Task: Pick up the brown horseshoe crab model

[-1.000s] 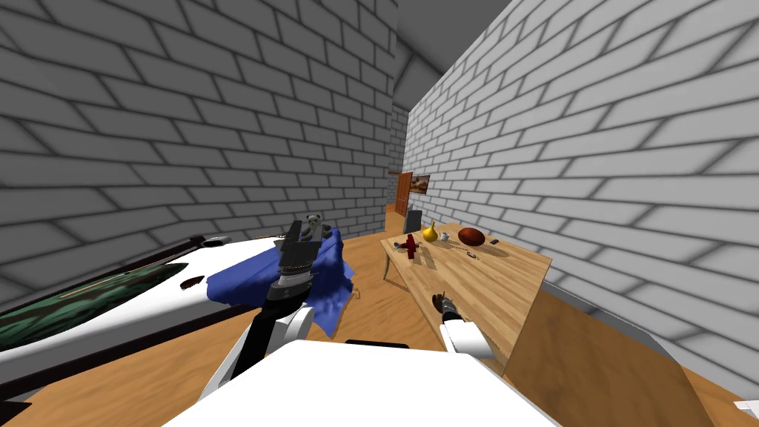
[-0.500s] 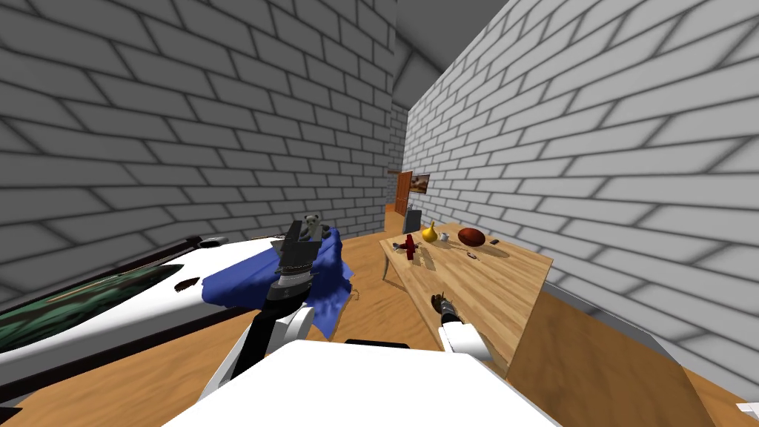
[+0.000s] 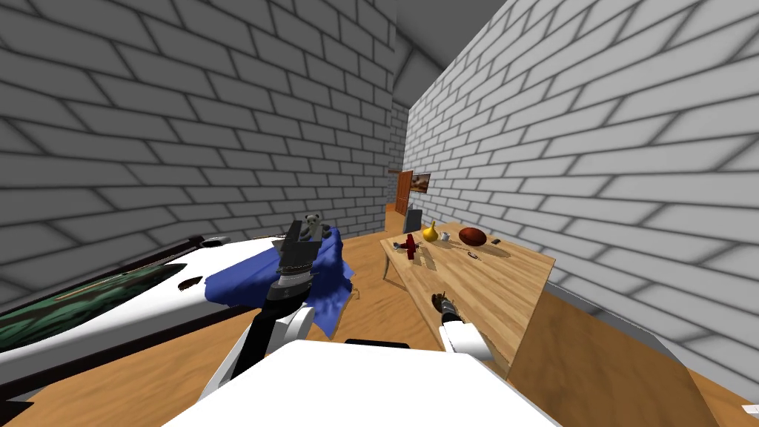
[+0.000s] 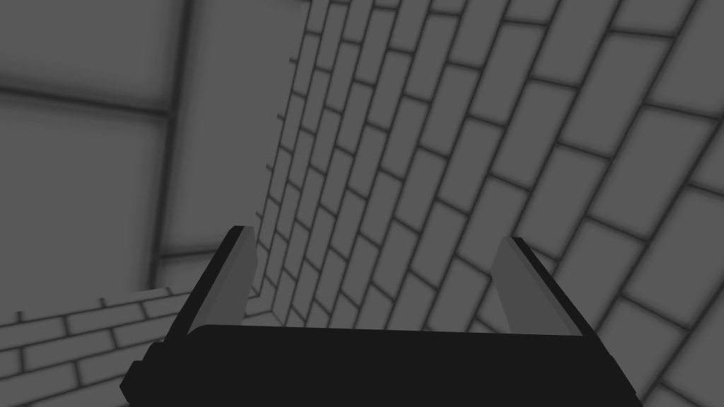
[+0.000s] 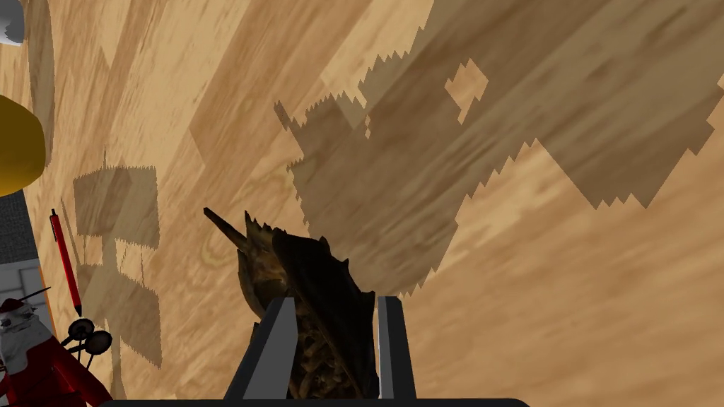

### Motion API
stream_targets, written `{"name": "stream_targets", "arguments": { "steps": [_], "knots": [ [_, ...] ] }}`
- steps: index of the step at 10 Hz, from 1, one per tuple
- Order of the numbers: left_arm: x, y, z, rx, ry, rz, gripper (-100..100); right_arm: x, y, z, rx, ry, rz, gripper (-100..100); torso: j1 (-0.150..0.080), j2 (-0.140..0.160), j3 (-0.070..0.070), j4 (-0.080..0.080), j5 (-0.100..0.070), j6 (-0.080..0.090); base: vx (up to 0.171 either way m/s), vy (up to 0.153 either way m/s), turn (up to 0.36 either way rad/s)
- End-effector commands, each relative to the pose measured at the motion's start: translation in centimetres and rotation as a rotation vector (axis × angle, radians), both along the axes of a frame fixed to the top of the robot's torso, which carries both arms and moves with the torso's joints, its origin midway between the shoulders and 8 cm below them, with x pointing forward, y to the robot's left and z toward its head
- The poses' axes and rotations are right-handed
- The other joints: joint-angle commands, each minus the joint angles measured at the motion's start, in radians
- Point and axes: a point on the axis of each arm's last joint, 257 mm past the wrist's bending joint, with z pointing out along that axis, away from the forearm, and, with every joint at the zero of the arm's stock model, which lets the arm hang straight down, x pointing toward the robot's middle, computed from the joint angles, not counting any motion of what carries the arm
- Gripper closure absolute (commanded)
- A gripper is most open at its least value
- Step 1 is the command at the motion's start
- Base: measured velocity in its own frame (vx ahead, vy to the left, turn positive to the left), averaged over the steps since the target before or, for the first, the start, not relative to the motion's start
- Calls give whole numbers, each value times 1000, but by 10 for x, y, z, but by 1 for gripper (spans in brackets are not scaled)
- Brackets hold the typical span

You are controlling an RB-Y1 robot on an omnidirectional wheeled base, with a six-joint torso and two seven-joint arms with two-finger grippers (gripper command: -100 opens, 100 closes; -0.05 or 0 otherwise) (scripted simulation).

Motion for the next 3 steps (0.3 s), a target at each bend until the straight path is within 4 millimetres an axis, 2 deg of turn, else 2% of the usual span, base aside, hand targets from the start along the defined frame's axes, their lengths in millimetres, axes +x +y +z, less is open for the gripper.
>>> {"name": "stream_targets", "arguments": {
  "steps": [1, 2, 3],
  "knots": [
    [0, 0, 0, 0, 0, 0, 0, 1, -4, 7, 3, 3, -6, 100, 0, 0, 0, 0, 0, 0, -62, 67, 15],
    [0, 0, 0, 0, 0, 0, 0, 2, -2, 5, 2, 0, -3, 100, 2, 2, 1, 0, 0, 0, -25, 29, -1],
    [0, 0, 0, 0, 0, 0, 0, 2, -2, 5, 2, 2, -4, 0, 0, 0, 0, 0, 0, 0, -5, 6, -1]
  ]
}}
